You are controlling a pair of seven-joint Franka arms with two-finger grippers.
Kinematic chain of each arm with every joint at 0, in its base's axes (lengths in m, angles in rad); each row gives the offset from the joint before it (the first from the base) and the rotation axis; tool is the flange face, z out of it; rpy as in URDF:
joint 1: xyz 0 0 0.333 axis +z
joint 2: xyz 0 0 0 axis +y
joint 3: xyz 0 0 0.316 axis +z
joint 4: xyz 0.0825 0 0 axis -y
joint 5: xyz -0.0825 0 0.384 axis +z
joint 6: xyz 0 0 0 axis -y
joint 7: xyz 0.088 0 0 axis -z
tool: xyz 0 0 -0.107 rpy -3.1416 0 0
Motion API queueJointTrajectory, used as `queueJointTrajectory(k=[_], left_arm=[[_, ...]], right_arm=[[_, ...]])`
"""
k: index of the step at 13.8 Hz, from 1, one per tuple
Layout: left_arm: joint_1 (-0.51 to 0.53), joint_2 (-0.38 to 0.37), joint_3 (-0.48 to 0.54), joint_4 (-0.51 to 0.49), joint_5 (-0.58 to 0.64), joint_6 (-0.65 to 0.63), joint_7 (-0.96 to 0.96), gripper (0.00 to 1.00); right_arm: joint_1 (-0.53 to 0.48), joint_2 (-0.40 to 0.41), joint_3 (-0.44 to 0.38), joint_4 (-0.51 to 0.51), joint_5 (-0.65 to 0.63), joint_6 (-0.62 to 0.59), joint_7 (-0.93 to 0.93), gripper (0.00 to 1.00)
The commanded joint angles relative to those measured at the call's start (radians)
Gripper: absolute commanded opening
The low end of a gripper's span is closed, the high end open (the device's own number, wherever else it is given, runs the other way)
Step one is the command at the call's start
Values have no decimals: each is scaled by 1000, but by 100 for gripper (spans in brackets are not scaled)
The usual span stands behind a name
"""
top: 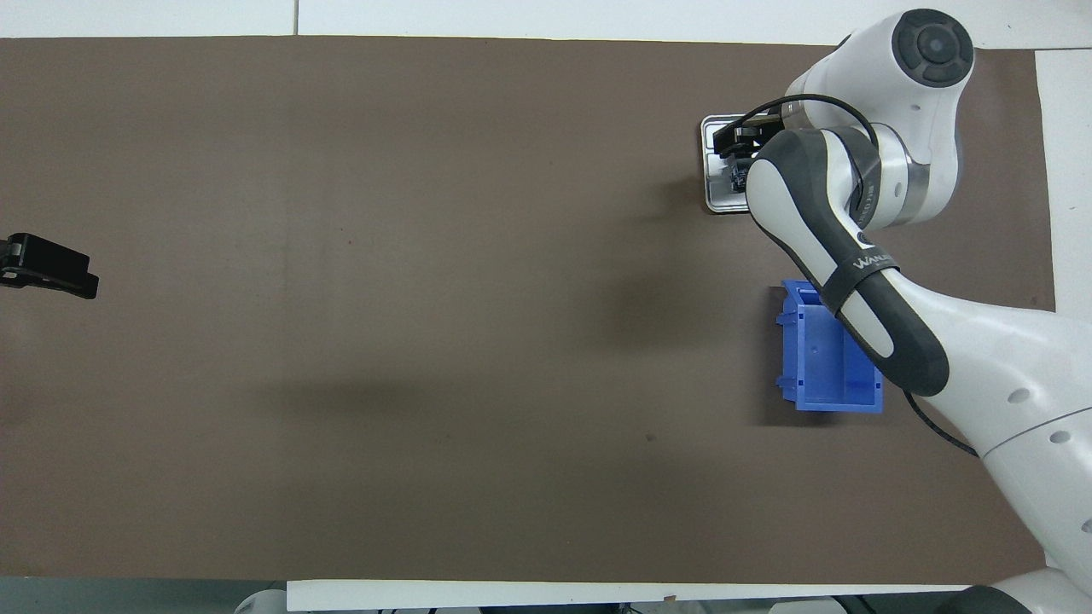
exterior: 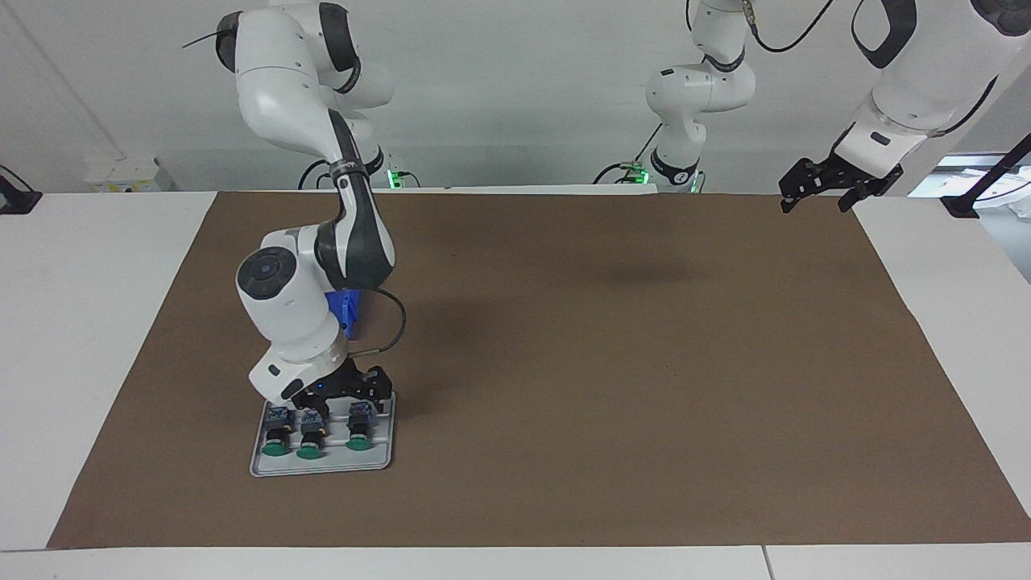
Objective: Place and press button with both arms
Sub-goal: 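Grasp a green button from the tray with the right gripper and lift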
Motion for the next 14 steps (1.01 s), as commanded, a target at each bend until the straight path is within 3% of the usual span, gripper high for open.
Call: queueJointTrajectory(k=[1,5,7,9,11,12,14], left_arm=[[5,-26,1,-35,12,19,16,100],[5,-26,1,-35,12,21,16,100],[5,-26,1,-35,12,21,16,100],[5,-26,1,-35,12,21,16,100],[5,-26,1,-35,12,22,14,100],[5,-26,1,-35,12,22,16,100],[5,-26,1,-35,12,25,14,100]], right_arm=[[-16,1,7,-73,4,96,-56,98],[-22,11,6,-98,4,111,-57,94],[-25,11,6,-100,4,111,-59,87],[-25,11,4,-101,4,109,-56,52],[-25,11,4,-103,-12,106,-56,4],[-24,7,4,-86,-21,83,-56,0],[5,5,1,24,-24,-79,-19,0]])
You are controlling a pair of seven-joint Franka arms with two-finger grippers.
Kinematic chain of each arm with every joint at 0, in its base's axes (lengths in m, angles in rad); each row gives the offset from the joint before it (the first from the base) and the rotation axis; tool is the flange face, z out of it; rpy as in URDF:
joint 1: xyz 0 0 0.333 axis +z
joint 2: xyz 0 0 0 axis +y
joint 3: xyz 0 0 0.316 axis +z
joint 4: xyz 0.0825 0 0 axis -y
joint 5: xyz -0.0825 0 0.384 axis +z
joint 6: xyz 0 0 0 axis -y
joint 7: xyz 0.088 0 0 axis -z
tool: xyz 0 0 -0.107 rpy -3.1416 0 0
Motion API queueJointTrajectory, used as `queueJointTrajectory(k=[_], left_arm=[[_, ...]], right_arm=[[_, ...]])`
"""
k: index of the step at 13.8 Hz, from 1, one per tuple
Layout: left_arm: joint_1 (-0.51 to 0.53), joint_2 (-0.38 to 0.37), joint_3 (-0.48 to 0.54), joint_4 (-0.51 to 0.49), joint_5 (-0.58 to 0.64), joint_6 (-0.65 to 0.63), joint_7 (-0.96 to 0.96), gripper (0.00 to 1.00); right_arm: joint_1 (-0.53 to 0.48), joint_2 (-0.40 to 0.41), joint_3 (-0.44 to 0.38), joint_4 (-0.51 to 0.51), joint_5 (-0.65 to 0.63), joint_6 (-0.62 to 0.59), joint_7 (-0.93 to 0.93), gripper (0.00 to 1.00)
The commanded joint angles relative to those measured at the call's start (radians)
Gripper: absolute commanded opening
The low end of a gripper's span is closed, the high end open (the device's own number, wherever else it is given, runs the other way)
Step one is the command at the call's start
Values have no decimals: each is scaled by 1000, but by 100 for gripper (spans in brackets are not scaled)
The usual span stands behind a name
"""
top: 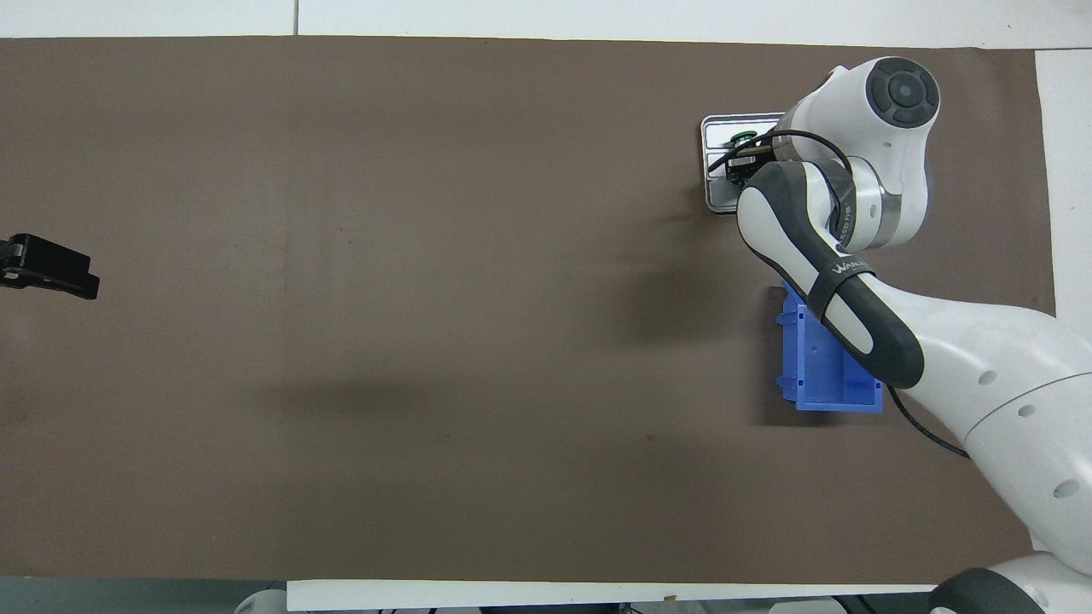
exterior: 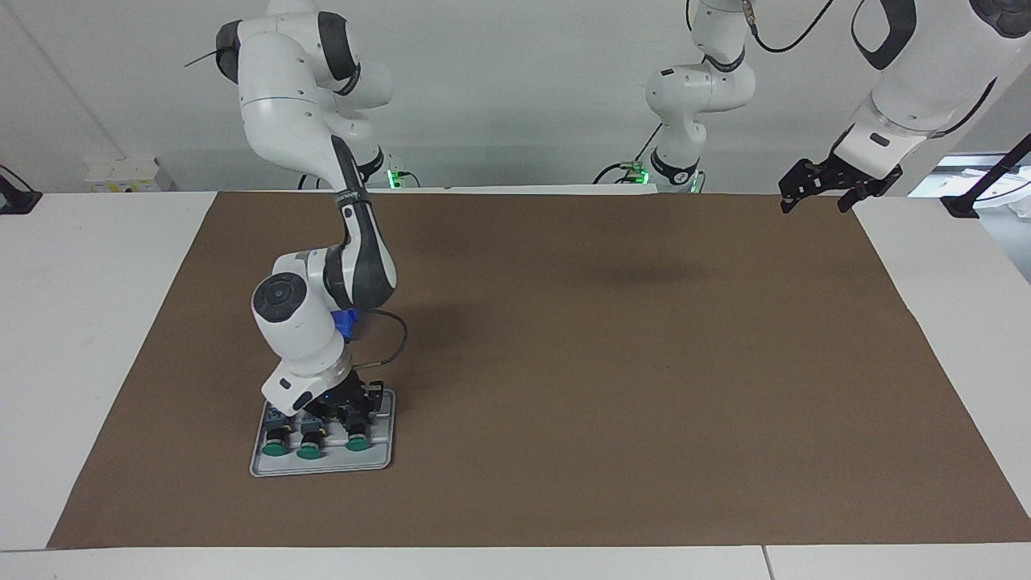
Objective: Place and press button with both arms
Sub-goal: 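Grasp a green button from the tray with the right gripper and lift, then carry the button to the table center and set it down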
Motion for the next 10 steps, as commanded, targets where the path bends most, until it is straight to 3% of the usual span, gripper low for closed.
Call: queueJointTrajectory(k=[1,5,10], left_arm=[[5,-26,1,-32,12,27,14,100],[4,-26,1,-31,12,38,16,100],[4,-26,1,-31,12,35,16,100]], right_arm=[[22,-23,6,132,-18,-215,69,0],[129,-127,10,149,-7,-401,367,0],[344,-155,10,148,-10,-445,889,0]])
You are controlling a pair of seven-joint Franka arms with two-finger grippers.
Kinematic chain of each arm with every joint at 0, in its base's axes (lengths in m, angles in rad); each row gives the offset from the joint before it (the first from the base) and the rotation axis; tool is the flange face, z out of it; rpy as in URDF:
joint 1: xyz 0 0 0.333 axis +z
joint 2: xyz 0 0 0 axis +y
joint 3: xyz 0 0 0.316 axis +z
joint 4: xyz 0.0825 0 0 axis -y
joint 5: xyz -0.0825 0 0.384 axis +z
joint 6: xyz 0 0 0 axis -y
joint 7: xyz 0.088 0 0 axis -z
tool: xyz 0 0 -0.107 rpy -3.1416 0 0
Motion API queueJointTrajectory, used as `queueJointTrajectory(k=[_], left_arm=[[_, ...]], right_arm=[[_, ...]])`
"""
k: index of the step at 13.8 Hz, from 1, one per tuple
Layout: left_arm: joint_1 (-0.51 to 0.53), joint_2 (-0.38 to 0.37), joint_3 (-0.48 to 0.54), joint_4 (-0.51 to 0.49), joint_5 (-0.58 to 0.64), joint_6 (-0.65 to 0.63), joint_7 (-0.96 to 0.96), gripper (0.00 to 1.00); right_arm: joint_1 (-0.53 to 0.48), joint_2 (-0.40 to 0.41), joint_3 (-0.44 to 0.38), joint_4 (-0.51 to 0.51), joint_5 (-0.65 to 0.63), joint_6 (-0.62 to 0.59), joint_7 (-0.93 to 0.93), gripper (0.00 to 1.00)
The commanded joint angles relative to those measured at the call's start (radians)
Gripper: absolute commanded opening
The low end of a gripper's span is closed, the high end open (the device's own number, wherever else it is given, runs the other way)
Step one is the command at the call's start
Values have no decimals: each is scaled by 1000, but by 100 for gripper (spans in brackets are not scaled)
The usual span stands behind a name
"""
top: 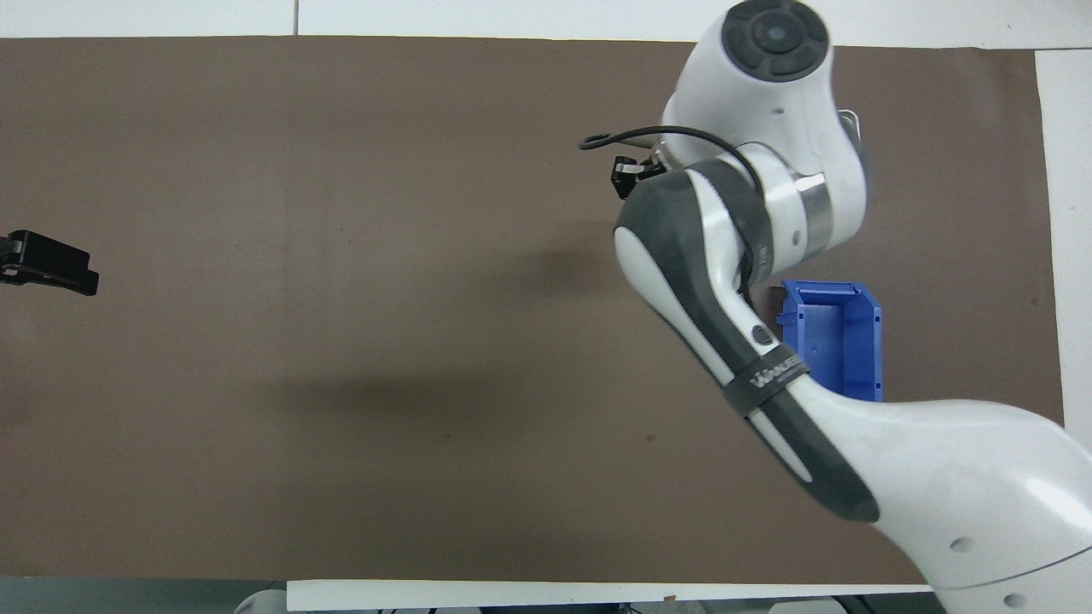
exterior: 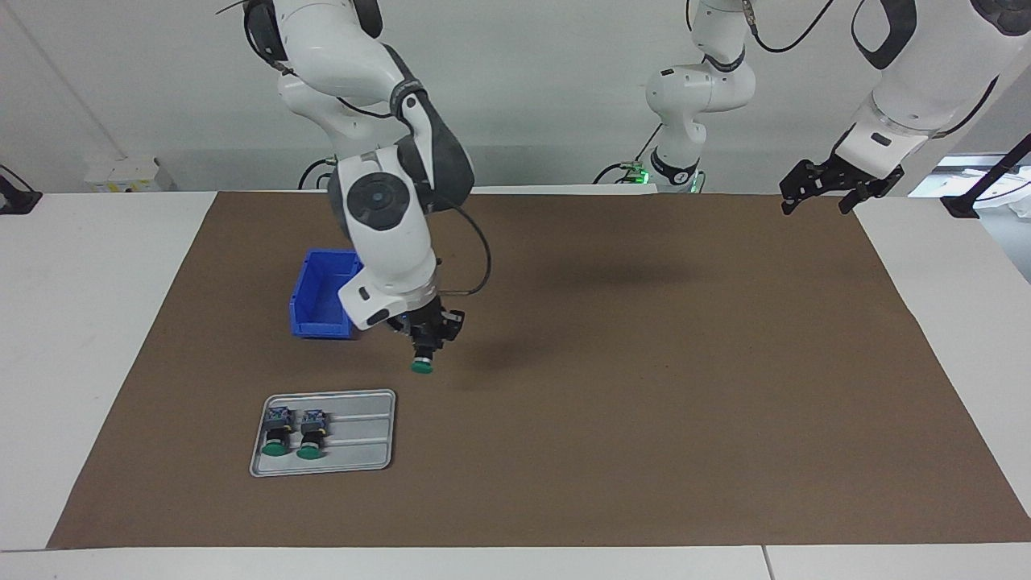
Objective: Place and press button with both arms
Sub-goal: 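Carry the button to the table center and set it down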
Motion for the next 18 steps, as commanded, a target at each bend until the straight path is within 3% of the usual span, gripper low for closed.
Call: queueJointTrajectory(k=[1,7,10,14,18], left_arm=[[4,-26,1,-31,12,22,14,100],[5,-26,3,-31,12,19,13,100],[5,-26,4,-31,12,19,16,100],[5,-26,4,-31,12,15,16,100],[7,-26,6,-32,12,15,16,100]], right_arm=[[83,-7,-1,-13,-8,1,250,0],[254,83,1,-2,-1,90,922,4],[289,139,1,2,10,237,1290,13],[337,192,-1,-4,1,284,1392,17],[325,196,-1,-25,8,304,1493,33]])
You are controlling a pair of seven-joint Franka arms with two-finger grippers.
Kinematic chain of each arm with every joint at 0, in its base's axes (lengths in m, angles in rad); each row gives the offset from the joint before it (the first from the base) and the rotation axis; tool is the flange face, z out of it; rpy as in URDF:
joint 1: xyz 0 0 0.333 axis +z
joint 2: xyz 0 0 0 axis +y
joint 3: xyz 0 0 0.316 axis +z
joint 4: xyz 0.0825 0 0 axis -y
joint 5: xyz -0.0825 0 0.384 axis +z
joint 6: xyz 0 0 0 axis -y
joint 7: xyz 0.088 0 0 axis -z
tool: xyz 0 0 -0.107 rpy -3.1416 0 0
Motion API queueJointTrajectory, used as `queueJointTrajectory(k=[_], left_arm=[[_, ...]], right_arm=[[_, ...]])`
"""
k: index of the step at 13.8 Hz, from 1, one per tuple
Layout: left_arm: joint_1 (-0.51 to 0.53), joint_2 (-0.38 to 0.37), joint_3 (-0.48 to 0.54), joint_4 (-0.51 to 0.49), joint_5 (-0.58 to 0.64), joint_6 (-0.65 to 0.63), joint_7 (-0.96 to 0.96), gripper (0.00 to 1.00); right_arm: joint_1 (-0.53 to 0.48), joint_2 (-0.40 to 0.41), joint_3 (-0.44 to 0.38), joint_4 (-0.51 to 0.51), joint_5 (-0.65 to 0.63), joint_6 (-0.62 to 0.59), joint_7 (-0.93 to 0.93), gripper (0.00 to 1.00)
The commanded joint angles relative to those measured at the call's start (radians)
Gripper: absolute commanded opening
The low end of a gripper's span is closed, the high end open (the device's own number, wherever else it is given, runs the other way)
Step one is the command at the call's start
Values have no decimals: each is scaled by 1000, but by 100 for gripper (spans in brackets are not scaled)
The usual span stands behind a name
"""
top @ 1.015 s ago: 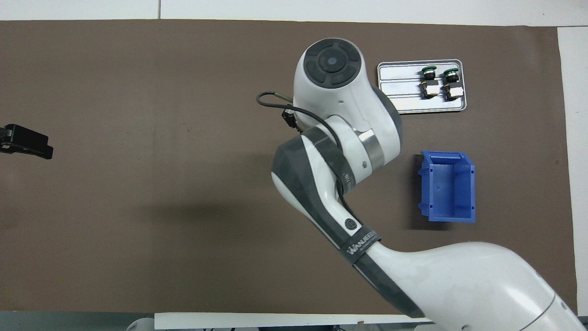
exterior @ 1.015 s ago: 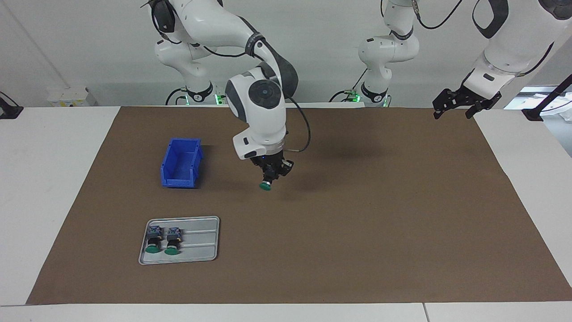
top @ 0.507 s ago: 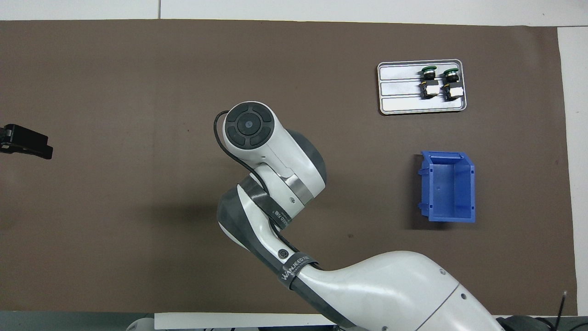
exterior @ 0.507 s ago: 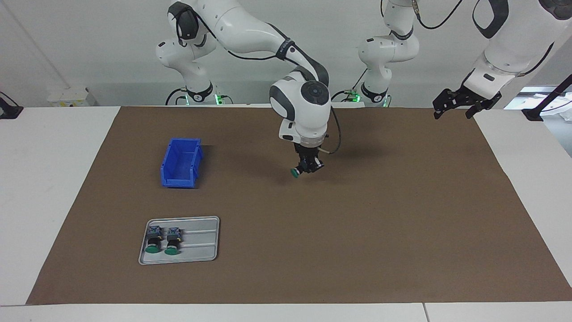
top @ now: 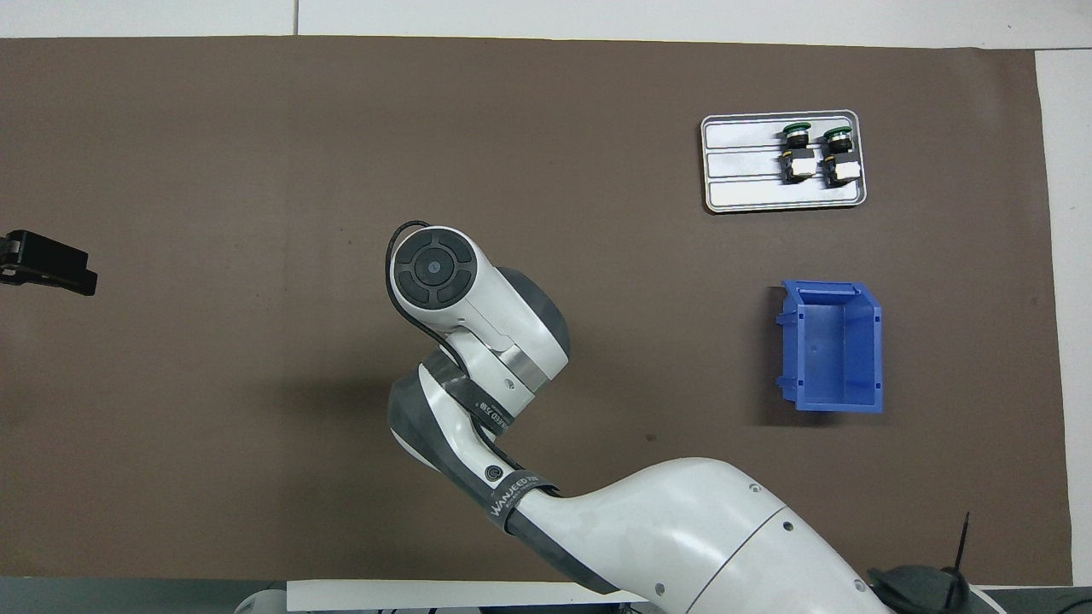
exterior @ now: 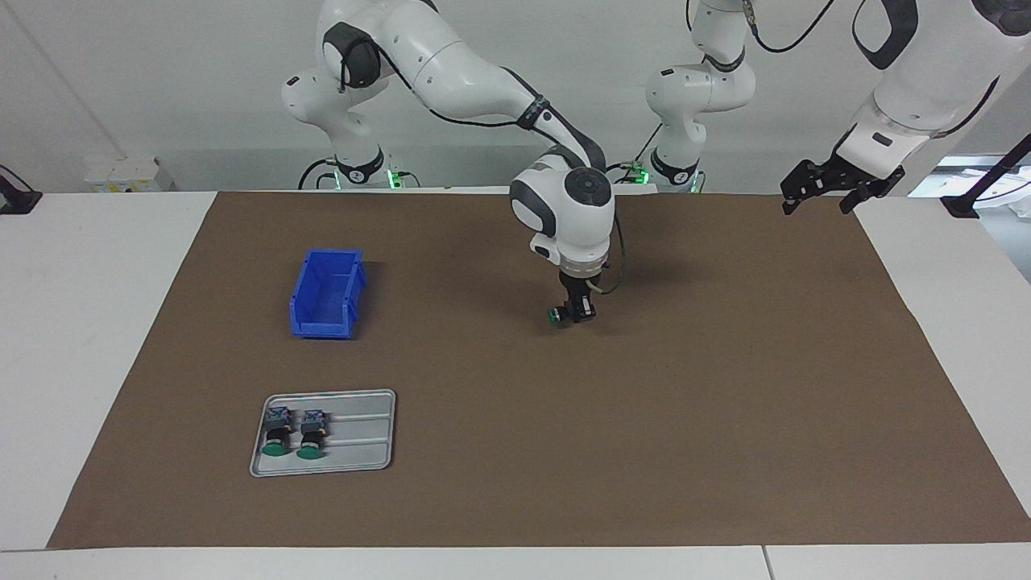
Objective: Place and press button with both arms
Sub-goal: 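Carry the button to the table center and set it down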
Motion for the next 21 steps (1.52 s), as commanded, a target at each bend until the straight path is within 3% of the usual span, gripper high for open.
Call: queueJointTrajectory(k=[1,3,6,9,11,14,17,21], left_arm=[[5,-26,4,-32,12,15,16,100],[5,-26,4,-32,12,15,16,100],[5,-26,4,-32,12,15,16,100],[3,-26,2,-32,12,13,14,100],[3,-26,2,-32,12,13,13,100],[3,-26,4,-32,12,13,10,100],[3,-26,4,-33,12,10,3,100],[0,-26,2,-32,12,9,-32,100]], right_arm=[[-8,-4,2,-31,3,35,33,34],[-9,-6,3,-40,3,39,33,37],[-9,-6,3,-52,4,57,30,49],[-17,-9,2,-37,0,31,9,87],[-32,-18,2,27,-5,-53,-34,97],[-121,-124,0,44,4,-188,-401,98],[-271,-243,0,27,4,-312,-829,98],[-460,-345,-1,26,3,-449,-1325,98]])
